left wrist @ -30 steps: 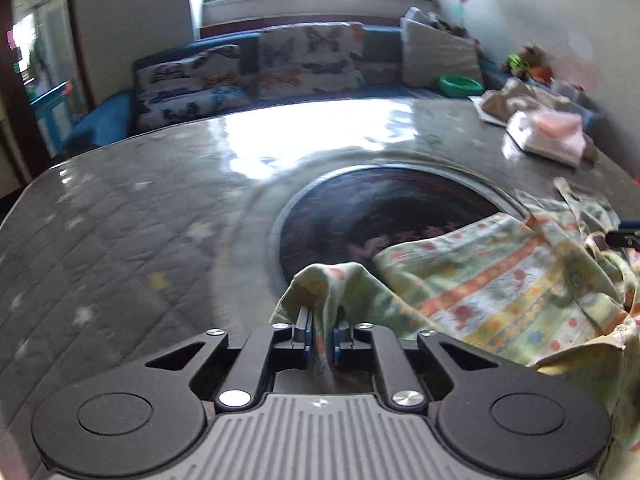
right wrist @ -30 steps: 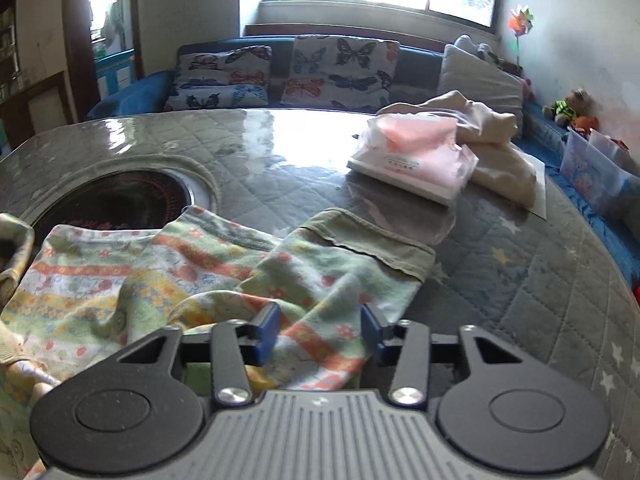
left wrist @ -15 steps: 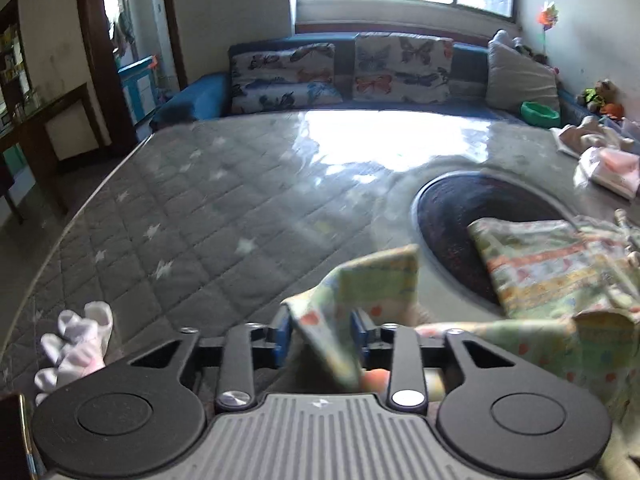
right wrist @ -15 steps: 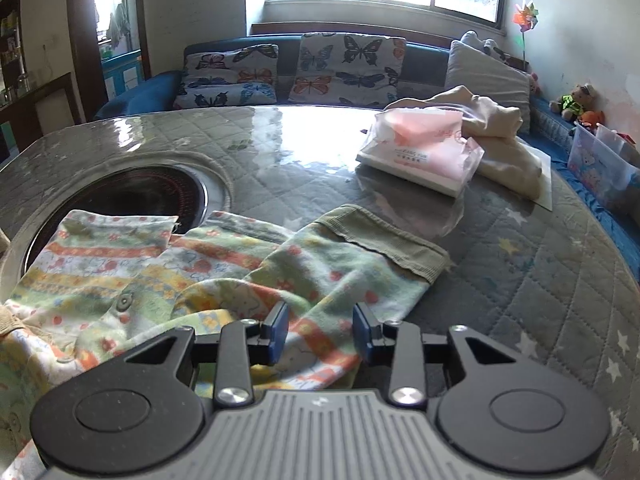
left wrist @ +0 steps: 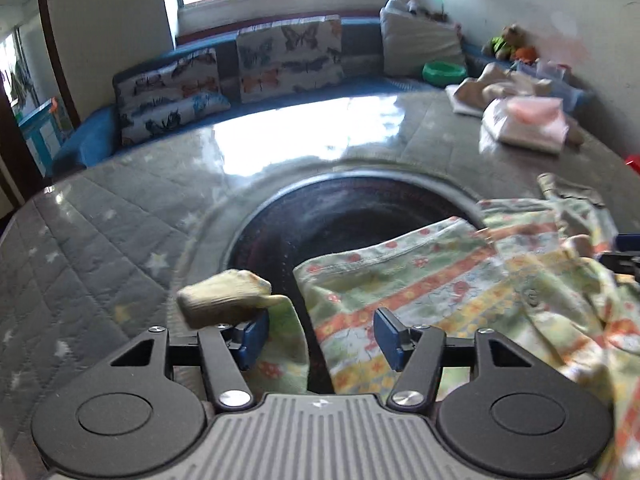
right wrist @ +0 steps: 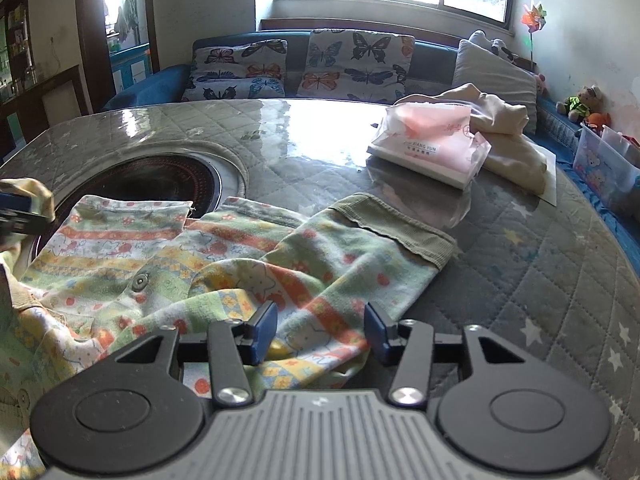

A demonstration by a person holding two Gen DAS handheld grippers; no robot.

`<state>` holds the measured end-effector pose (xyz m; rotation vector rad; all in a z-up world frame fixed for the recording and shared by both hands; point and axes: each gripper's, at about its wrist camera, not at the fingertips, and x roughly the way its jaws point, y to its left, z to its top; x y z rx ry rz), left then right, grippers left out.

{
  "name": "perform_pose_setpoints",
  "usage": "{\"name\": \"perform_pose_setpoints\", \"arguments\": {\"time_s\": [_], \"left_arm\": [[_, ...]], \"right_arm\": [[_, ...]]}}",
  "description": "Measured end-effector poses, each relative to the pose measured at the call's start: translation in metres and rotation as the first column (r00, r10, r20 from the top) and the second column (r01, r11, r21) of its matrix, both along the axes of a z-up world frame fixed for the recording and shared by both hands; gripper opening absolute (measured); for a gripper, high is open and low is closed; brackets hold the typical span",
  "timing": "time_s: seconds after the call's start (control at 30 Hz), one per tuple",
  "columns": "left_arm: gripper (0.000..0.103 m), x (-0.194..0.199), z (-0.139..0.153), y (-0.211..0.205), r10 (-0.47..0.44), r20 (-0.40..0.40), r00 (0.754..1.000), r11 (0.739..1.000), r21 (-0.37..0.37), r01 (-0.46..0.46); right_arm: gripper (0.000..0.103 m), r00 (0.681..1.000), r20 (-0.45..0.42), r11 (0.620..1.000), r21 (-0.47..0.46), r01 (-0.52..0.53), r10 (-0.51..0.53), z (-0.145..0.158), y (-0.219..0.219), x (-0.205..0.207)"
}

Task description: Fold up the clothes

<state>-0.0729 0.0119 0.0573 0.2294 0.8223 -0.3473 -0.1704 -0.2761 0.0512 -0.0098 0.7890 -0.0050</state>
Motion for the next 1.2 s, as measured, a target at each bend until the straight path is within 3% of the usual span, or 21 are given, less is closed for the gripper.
{"name": "perform_pose_setpoints", "arguments": {"time_s": [0.27, 0.4, 0.5, 0.8, 0.93, 1.07, 1.2], "left_arm": [[0.057, 0.014, -0.018, -0.007, 0.013, -0.033, 0.999, 0.999, -0.041, -0.015], [0.021, 0.017, -0.016, -0.006, 0.03, -0.014, 0.999, 0.999, -0.037, -0.031], [0.013, 0.022, -0.016, -0.001, 0.052, -0.013, 0.999, 0.997, -0.05, -0.053], [0.011, 0.028, -0.017, 0.001, 0.062, 0.019, 0.998, 0.998, -0.034, -0.061], [0.009, 0.04, -0.016, 0.0, 0.108, 0.053, 0.993, 0.994, 0.009, -0.109], [0.005, 0.061, -0.015, 0.018, 0.218, 0.072, 0.973, 0.975, 0.022, -0.22], [0.004, 0.081, -0.016, 0.057, 0.35, 0.069, 0.934, 0.936, 0.019, -0.352]], "right_arm": [[0.052, 1.0, -0.001, 1.0, -0.001, -0.004, 0.004, -0.002, 0.0, 0.001], [0.053, 1.0, 0.001, 1.0, -0.004, -0.005, 0.005, -0.003, 0.002, 0.004], [0.053, 1.0, 0.002, 1.0, -0.01, -0.003, 0.003, -0.003, 0.003, 0.005], [0.053, 1.0, -0.001, 1.0, -0.009, -0.015, 0.015, -0.004, 0.006, 0.007], [0.053, 0.999, 0.006, 0.999, -0.013, -0.032, 0.032, -0.007, 0.012, 0.022], [0.053, 0.999, 0.02, 0.999, -0.016, -0.046, 0.047, -0.006, 0.019, 0.04], [0.051, 0.999, 0.037, 1.0, 0.004, -0.02, 0.02, -0.002, 0.019, 0.054]]}}
